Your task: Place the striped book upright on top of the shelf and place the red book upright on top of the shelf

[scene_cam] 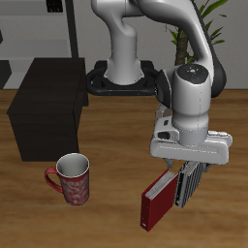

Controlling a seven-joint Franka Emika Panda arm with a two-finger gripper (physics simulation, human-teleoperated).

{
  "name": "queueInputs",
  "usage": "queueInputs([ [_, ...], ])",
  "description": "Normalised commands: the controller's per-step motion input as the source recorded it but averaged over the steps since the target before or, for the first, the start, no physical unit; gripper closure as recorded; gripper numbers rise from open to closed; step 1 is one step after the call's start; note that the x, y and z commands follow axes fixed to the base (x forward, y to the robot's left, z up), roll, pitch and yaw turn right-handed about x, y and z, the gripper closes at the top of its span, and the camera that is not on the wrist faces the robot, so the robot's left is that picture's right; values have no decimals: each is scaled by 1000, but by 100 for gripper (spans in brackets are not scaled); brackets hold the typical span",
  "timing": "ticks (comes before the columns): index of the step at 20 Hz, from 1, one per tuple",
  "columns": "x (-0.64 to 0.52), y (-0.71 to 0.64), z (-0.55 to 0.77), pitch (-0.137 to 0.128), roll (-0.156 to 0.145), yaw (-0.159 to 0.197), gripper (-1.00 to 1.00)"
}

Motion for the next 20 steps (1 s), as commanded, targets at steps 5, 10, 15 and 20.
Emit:
queueInputs([
  [5, 8, 33, -203, 28, 2, -29, -100],
  [10, 4, 78, -269, 35, 14, -1, 100],
  [15, -19, -26, -66, 14, 16, -26, 100],
  [20, -110, -67, 206, -6, 11, -18, 100],
])
